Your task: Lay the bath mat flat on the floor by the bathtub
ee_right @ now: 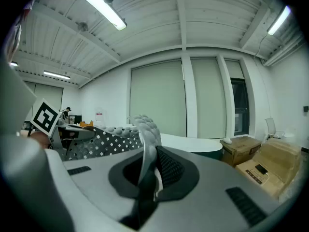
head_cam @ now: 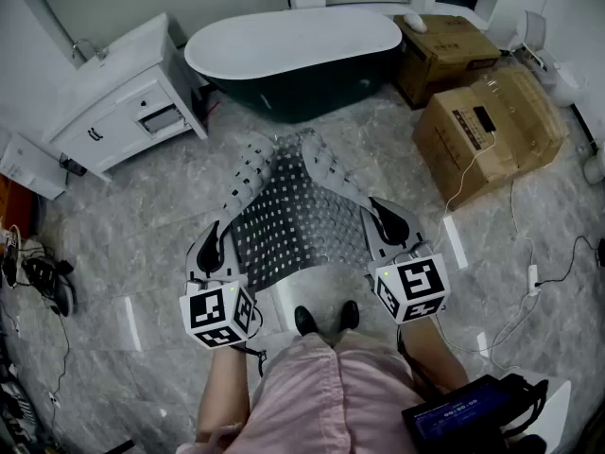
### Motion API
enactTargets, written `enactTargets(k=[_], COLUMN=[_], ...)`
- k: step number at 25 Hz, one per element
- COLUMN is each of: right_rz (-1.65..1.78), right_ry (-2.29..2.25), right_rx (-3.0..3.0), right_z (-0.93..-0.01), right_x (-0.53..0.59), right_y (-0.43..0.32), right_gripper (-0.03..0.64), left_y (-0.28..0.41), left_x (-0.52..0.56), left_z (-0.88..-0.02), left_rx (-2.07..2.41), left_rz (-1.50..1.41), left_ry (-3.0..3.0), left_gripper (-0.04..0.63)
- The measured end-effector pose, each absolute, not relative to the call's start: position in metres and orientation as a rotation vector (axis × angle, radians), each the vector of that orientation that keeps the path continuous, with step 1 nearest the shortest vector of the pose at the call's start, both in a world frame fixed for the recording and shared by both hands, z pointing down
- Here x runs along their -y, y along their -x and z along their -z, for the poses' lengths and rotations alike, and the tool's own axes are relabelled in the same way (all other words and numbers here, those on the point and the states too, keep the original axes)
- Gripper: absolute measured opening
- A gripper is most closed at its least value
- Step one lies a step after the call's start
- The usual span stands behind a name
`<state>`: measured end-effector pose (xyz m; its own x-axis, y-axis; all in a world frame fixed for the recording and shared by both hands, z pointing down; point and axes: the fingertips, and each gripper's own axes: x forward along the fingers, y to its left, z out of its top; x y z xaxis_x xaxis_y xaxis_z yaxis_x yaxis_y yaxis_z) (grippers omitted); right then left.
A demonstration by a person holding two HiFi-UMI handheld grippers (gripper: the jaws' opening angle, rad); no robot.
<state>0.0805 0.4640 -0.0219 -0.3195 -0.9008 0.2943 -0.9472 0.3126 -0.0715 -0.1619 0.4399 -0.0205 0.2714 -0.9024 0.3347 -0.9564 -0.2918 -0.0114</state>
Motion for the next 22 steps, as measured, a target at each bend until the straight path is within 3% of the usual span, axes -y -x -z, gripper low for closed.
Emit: enactTargets(k=[22], right_rz=[-0.452], right_ry=[-1.642], right_rx=[2.412], right_z=[-0.005], right_x=[-0.485], right_y=[-0.155], right_gripper=[0.028], left_y=[0.108], left_x=[-0.467], left_z=[-0.006], left_rx=[1.732], left_rz=[-0.466], left_ry=[-2.286], left_gripper=[0.034])
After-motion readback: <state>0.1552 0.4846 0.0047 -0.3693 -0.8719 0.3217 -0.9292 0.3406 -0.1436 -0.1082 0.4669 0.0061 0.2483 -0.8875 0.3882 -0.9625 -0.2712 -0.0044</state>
